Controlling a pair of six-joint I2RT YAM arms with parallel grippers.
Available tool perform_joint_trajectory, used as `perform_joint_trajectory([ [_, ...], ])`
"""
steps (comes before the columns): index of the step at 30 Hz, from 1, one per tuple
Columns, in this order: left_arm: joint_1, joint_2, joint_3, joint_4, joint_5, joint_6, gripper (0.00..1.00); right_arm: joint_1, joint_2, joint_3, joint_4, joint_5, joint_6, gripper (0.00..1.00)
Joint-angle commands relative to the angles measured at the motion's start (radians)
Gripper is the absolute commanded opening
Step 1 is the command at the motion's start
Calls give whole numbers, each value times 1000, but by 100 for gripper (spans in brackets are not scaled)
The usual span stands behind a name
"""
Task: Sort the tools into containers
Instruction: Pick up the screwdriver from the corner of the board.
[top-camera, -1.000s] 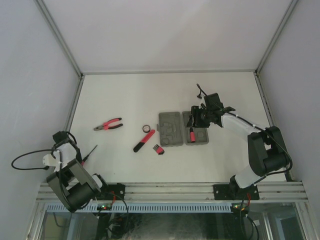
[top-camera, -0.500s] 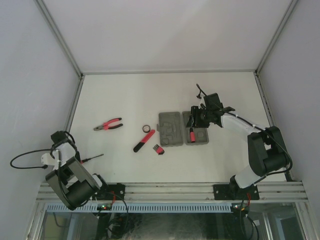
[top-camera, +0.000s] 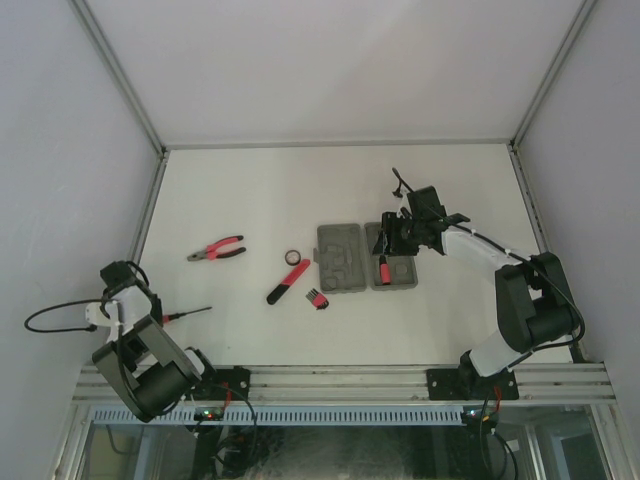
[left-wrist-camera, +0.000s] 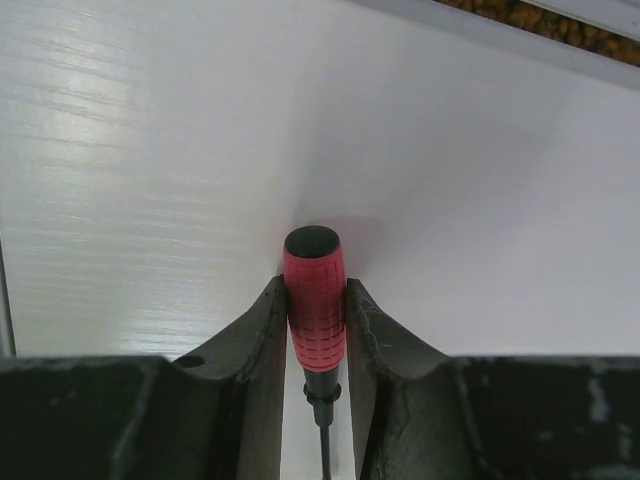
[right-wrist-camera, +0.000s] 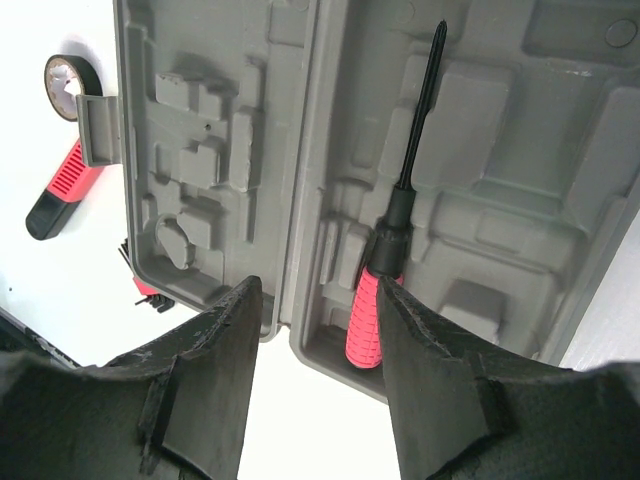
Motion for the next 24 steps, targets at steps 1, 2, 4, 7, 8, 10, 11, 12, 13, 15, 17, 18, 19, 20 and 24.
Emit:
perform_joint_trajectory([
  [1,5,-7,13,5,77,74,0,11,-15,46,10,7,8,49],
  [2,4,-2,20,7,86,92,0,11,-16,49,9,9,9,49],
  [4,5,11,35,13,104,139,0,15,-20,50,9,21,10,49],
  [7,4,15,51,24,132,187,0,24,-28,54,9,42,10,49],
  [8,4,13,51,29,143,197,0,28,-30,55,9,50,12,49],
  [10,3,-1,49,47,173,217,0,34,-34,57,8,63,12,49],
  [11,0,-12,47,57,188,224,0,37,-36,58,8,67,12,49],
  [12,-4,-24,47,68,202,232,0,41,-38,58,7,74,13,49],
  [13,-11,-40,49,76,211,237,0,43,-41,59,6,80,14,49],
  [15,-33,-73,59,85,218,252,0,48,-45,59,6,90,14,49],
  [17,-73,-103,87,89,214,268,0,50,-49,62,6,95,15,49],
  [18,-95,-116,102,90,212,275,0,52,-48,63,7,98,14,49],
  [19,-123,-130,118,90,207,280,0,52,-50,62,8,99,14,49],
  [20,-147,-139,134,91,202,286,0,53,-50,62,8,100,15,49],
  [24,-261,-159,214,98,198,324,0,59,-55,63,5,108,15,49],
])
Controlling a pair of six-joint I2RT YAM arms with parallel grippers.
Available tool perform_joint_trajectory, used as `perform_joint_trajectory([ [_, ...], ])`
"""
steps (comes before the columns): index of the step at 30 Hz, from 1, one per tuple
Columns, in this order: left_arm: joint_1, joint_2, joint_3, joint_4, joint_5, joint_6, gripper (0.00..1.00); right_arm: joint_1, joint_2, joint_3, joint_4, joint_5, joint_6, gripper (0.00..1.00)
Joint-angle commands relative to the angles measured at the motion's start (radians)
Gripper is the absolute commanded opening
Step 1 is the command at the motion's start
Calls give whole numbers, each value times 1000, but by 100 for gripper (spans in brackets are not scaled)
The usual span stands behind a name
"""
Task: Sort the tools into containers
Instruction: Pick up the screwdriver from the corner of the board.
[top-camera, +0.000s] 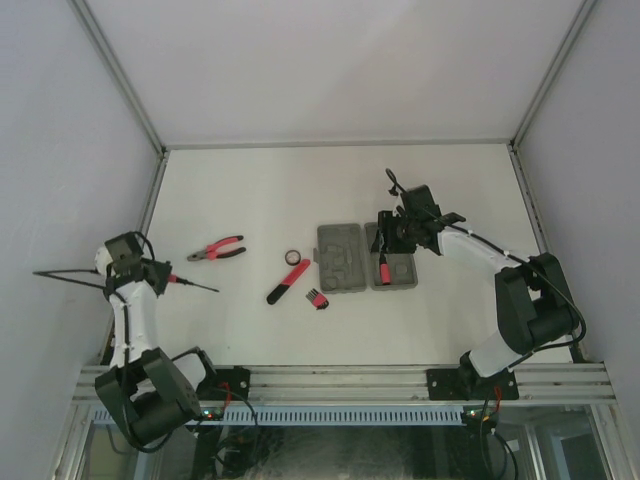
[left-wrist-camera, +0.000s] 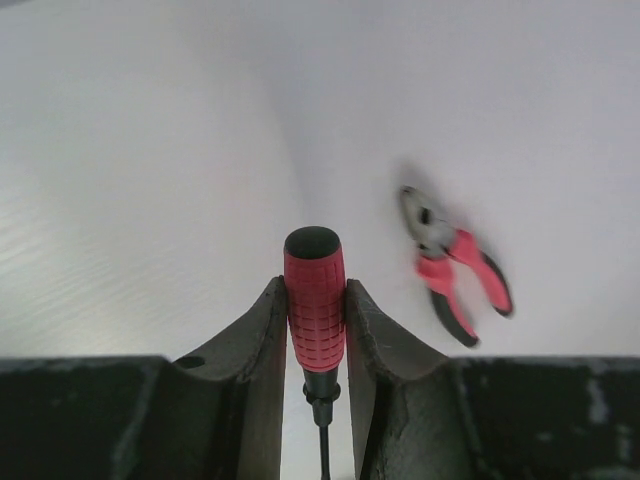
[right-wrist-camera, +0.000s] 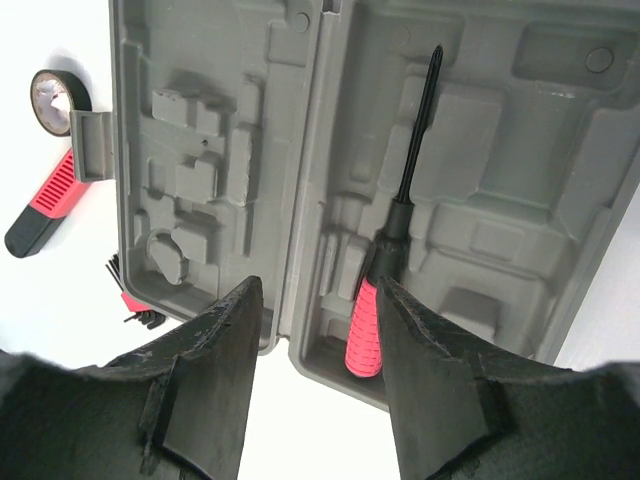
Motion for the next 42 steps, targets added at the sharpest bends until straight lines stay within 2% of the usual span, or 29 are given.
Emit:
perform_joint_trajectory([
  [1,-121,-41,138,54,5,77,0,12,-49,41,12,22,15,48],
  [11,-418,38,354,166,177,266,0,26,-101,24,27,44,17,48],
  [21,-712,115,486,205,150,416,0,39,-217,5,76,22,22,49],
  [27,-817,149,517,289,206,455,0,82,-287,2,94,129,2,48],
  [32,-900,187,559,319,178,458,0,126,-368,-48,185,247,5,49],
  [37,-975,221,577,349,192,455,0,127,-418,-65,234,196,13,53],
  [42,-1011,239,569,385,212,422,0,120,-454,-64,253,21,-10,58],
])
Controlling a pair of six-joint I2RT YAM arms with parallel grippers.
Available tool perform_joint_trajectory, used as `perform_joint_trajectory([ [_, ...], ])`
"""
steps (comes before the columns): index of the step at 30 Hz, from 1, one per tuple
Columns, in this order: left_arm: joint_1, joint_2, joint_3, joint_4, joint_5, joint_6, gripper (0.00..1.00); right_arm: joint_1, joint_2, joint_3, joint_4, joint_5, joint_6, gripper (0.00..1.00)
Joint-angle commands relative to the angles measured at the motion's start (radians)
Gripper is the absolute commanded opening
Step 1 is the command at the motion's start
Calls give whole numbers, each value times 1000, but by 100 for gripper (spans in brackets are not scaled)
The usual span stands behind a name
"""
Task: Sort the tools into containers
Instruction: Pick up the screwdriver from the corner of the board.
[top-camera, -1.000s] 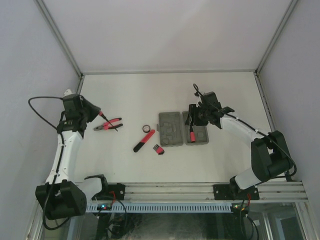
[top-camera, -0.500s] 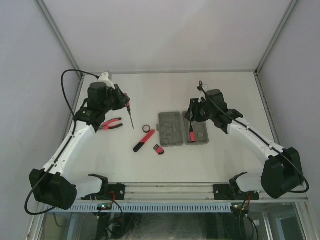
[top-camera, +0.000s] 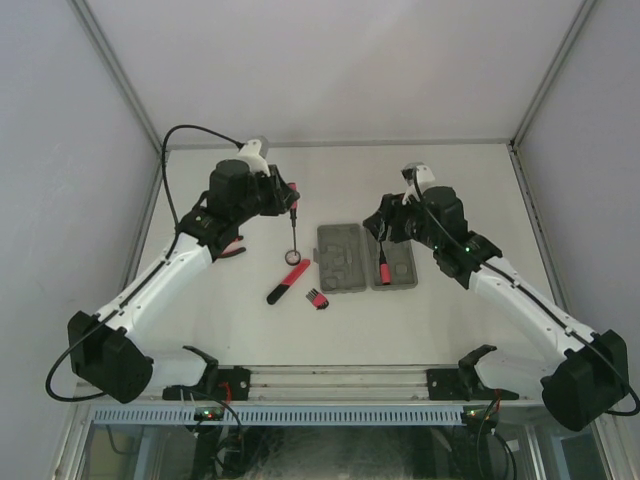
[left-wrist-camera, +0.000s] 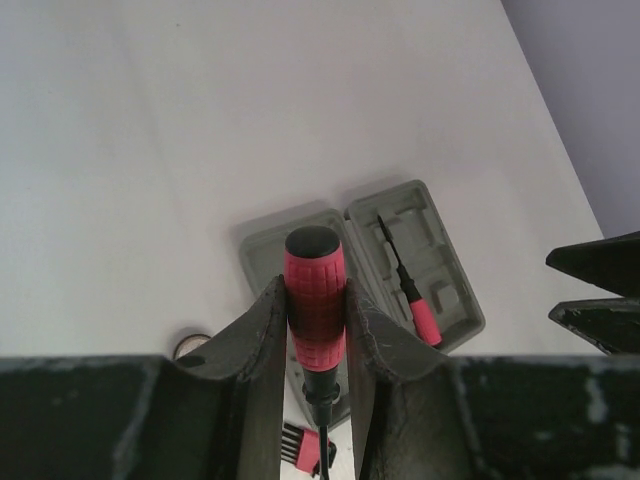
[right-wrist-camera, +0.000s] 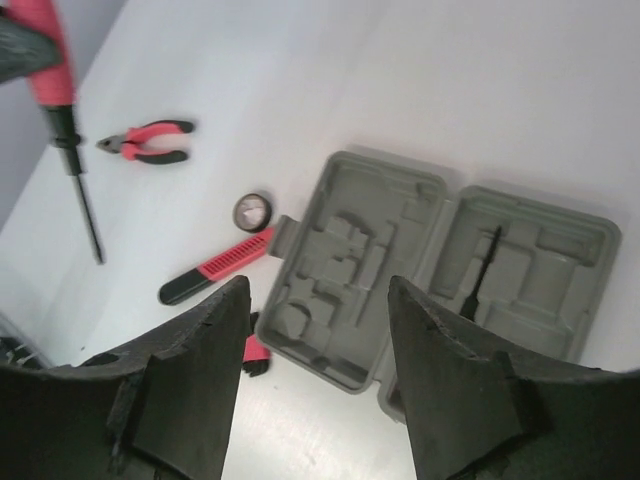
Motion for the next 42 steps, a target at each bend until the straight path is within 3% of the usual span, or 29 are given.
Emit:
perform_joint_trajectory([
  [1,-22,4,50,94,34,-22,0,-2,-47,1,91,-171,-16,58],
  [6,-23,-3,15,162,71,-59,0,7,-43,0,146,-291,-9,66],
  [14,-23,5,-11,242,145,-124,0,42,31,7,320,-405,110,65],
  [35,-120,18,-85,345,261,-217,0,81,157,55,480,-332,225,48],
  [42,-136,27,-79,361,269,-226,0,70,166,63,468,-340,238,35],
])
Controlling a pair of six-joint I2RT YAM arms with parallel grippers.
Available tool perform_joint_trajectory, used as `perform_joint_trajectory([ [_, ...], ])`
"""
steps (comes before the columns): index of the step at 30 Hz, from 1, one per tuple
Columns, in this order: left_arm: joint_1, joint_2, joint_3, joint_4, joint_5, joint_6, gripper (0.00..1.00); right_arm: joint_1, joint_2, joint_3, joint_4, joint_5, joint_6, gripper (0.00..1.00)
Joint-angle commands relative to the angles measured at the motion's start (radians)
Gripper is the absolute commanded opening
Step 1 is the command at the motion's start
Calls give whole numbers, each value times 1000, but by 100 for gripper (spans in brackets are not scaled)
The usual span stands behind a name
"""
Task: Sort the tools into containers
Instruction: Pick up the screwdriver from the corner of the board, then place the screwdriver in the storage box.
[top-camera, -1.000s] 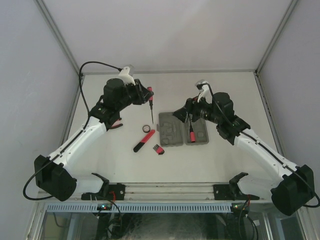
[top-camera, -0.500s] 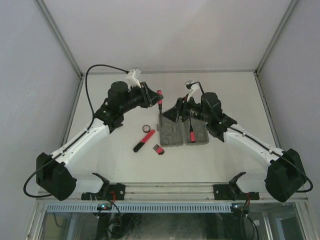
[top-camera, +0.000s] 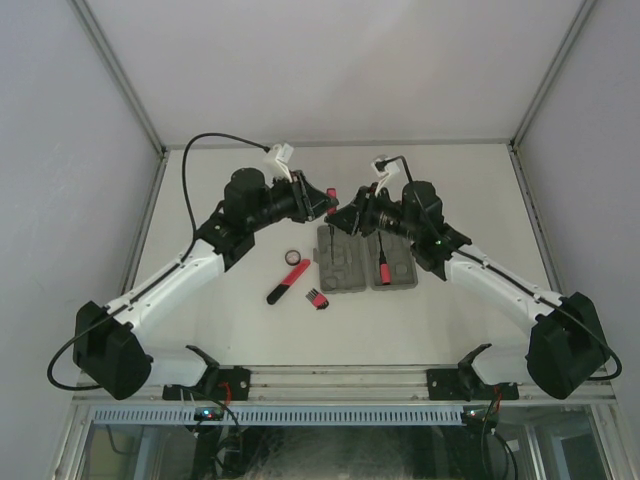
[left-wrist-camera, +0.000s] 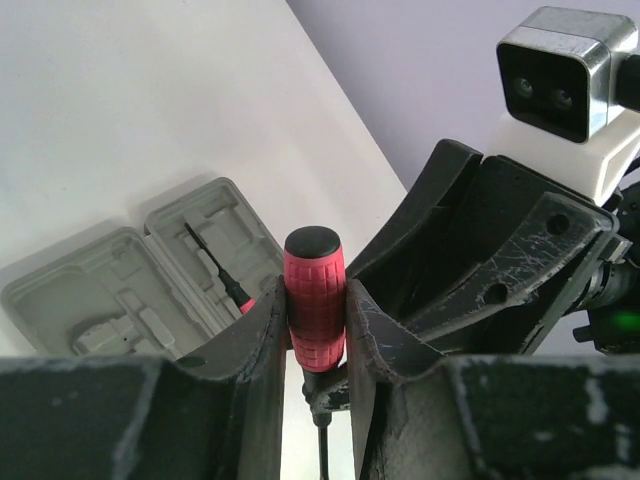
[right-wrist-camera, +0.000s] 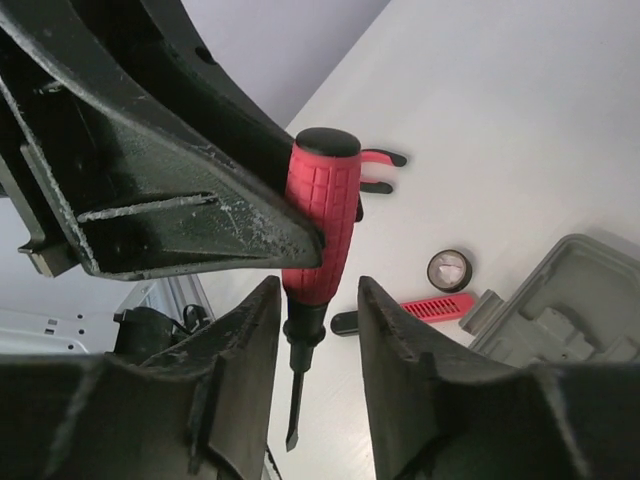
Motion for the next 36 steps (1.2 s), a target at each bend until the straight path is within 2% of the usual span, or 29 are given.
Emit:
perform_joint_trajectory([
  [1,-10,0,-8,68,26,-22,0,-7,2,46,44,5,17,33],
  [5,-10,0,-8,75,24,-30,2,-9,3,46,32,6,19,20],
  [10,-9,-1,-9,75,7,-37,19,-19,2,46,15,7,28,1],
  [13,-9,-8,-7,49,-30,-25,28,-33,-16,46,-28,19,12,0],
  [18,-3,-13,18,-42,-111,22,35,-42,-44,47,-127,103,-47,0],
  [23,21,-29,9,-84,-133,50,48,-52,-73,37,-220,192,-91,0],
  [30,75,-35,-13,-114,-125,71,50,-91,-95,16,-290,253,-101,0],
  [36,82,20,-2,-205,-195,118,50,-155,-85,15,-355,240,-102,0],
])
